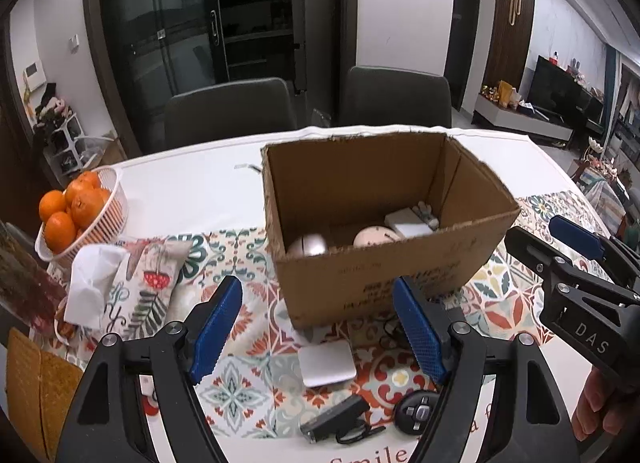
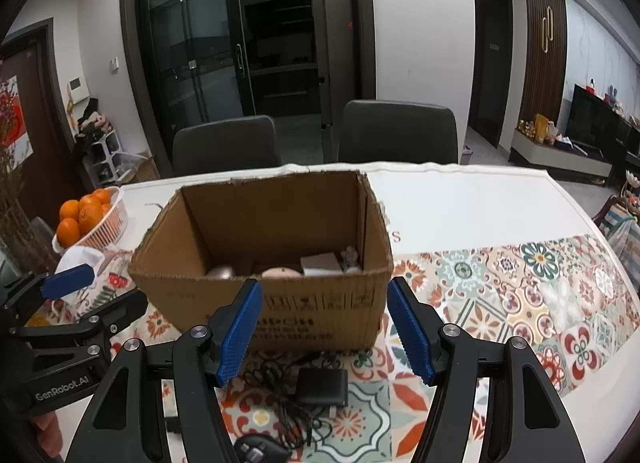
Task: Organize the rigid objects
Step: 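Open both grippers to drop the silver device and charger into the box, then move both grippers back toward the items in front of the box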
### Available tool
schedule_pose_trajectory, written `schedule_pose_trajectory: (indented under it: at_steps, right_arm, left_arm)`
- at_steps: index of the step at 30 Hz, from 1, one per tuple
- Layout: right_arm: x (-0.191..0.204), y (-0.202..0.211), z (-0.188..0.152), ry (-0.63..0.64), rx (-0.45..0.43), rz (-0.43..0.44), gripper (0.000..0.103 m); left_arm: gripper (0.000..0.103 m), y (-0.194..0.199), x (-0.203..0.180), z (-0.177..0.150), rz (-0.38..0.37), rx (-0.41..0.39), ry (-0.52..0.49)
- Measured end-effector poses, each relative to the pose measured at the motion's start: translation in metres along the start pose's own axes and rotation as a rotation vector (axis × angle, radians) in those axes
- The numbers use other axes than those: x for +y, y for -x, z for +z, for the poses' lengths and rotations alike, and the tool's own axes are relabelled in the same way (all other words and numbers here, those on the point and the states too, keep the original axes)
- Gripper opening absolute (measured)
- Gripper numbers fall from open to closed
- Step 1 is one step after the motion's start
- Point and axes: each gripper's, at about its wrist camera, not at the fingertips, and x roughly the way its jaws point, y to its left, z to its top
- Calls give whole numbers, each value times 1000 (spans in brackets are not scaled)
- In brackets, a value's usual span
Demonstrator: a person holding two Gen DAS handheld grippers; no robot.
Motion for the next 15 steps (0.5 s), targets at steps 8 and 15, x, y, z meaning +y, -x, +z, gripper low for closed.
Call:
schedule_pose_trajectory:
  at_steps: [8, 15]
  right_arm:
    - [5, -1, -20, 7, 38, 7, 66]
    - [7, -6, -42, 5, 75, 14, 65]
  left_arm:
    - [77, -6, 5, -23, -4, 50, 21]
    - [77, -14, 7, -46, -28, 99, 60]
